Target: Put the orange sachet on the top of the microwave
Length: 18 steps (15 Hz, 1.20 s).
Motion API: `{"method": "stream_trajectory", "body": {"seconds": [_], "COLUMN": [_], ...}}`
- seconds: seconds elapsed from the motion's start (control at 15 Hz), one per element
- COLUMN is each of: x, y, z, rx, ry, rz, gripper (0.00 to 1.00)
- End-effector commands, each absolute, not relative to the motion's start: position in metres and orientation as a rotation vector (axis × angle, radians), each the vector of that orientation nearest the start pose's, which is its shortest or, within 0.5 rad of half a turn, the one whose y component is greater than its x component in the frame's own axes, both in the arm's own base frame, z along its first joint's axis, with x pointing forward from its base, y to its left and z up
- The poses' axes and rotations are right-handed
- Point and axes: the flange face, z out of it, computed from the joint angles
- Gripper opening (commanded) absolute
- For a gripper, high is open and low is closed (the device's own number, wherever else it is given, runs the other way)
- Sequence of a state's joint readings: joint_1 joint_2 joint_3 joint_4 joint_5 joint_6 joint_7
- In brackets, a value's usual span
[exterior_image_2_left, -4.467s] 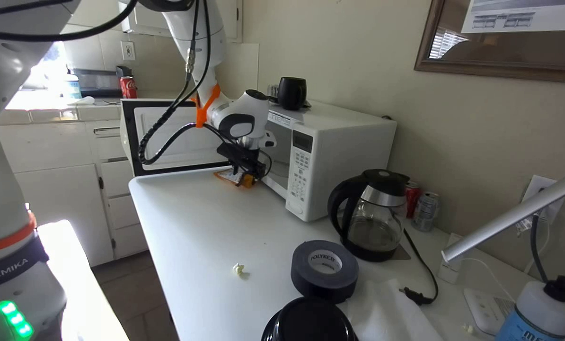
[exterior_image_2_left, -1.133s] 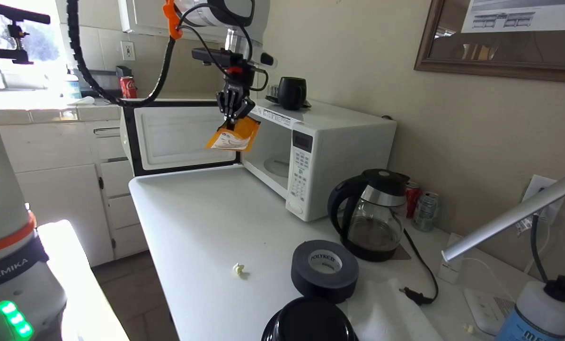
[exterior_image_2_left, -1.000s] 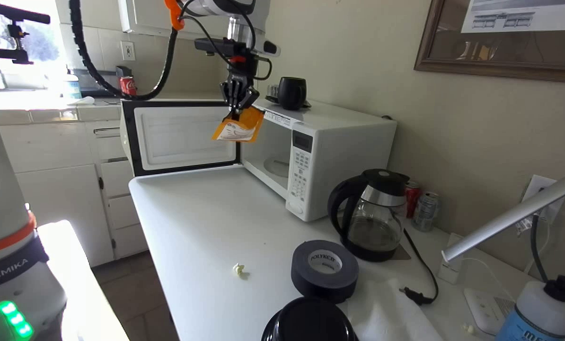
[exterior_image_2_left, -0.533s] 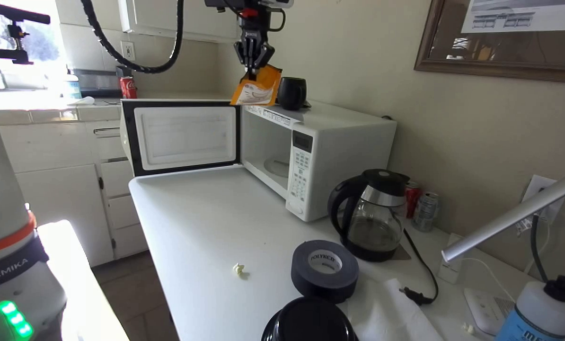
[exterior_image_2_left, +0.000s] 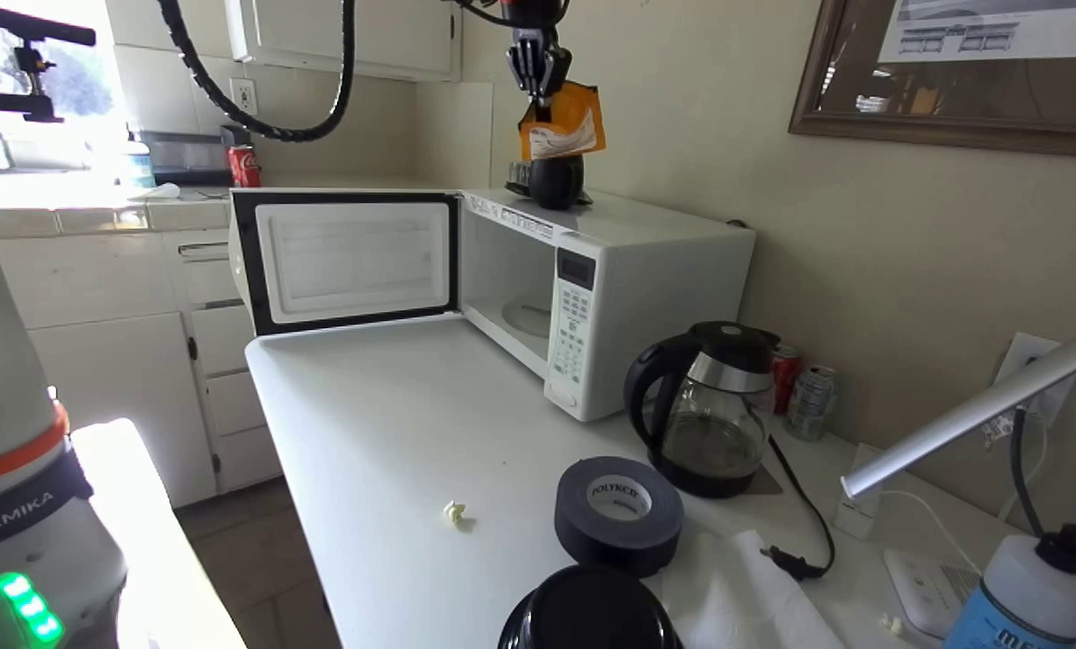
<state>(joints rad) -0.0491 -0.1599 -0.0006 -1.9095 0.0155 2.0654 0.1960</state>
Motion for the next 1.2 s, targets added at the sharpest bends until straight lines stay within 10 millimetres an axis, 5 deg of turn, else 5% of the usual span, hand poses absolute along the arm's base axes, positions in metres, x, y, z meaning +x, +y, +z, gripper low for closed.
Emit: {"method": "stream_trajectory", "body": {"seconds": [0.0, 0.4, 0.53, 0.93, 1.13], "x": [0.536, 0.538, 0.555, 0.606, 0.619], "y": [-0.039, -0.072, -0.080, -0.086, -0.084], "z": [0.595, 0.604, 0.588, 0.549, 0.529], "rx": [-3.107, -3.058, -3.010, -2.947, -2.943], "ry": [0.465, 0.826, 0.889, 0.789, 0.749], "rz": [-0.433, -0.607, -0.603, -0.792, -0.733], "gripper": [0.00, 0.00, 0.00, 0.00, 0.05]}}
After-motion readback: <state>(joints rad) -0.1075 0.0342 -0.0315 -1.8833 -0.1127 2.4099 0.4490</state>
